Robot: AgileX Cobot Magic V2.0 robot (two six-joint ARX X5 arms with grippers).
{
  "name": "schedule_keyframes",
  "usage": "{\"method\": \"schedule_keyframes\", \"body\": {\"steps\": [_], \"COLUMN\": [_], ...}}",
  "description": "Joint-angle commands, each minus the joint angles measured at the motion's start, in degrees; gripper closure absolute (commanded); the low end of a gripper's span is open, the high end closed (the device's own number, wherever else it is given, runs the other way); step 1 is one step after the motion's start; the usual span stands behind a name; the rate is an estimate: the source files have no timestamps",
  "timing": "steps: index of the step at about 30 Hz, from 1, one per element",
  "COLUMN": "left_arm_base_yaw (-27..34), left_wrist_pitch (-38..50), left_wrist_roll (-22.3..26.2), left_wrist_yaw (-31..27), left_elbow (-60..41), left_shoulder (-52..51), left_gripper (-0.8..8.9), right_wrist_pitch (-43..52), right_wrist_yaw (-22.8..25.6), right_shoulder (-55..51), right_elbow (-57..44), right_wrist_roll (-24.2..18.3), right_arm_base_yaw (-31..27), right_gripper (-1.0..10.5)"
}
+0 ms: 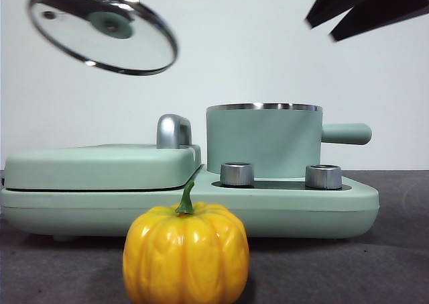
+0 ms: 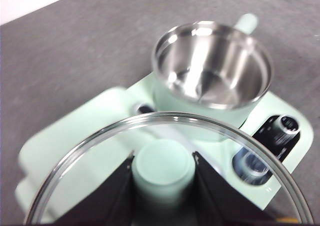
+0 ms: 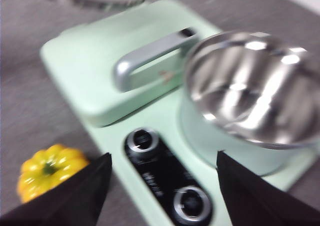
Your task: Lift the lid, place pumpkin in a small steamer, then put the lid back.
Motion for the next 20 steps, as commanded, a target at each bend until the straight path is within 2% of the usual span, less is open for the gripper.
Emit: {"method": "schedule_keyframes", "body": {"steps": [1,6,12,20], "left_arm_base_yaw": [1.33,4.13,6.54,7.45], "left_wrist_pitch": [1.38,1.16,0.74,1.88], "left_wrist_roll": [-1.62,-3.19,-3.89,-4.44], "left_wrist_yaw": [-1.29,-2.86,-2.86,-2.86], "left_elbow": [-3.52,-9.68,-11.23,-11.23], "left_shoulder": [-3.19,-10.21,-14.62,-15.15], "left_gripper": [7.95,7.96,7.96,7.96], "right_wrist_pitch": [0.35,0.37,0.68,3.69], "right_wrist_yaw": [-0.04,0.04,1.44,4.2], "right_shoulder": [2.38,6.67,13.64,23.34], "right_elbow": [0.92,0.92,0.92,0.92], "right_wrist_roll": [-0.92,-3.23,-4.15,-5.79], "right_arm_base_yaw": [3.58,10.91,18.16,23.06], "right_gripper": [6.2,6.0,5.8,5.3]}}
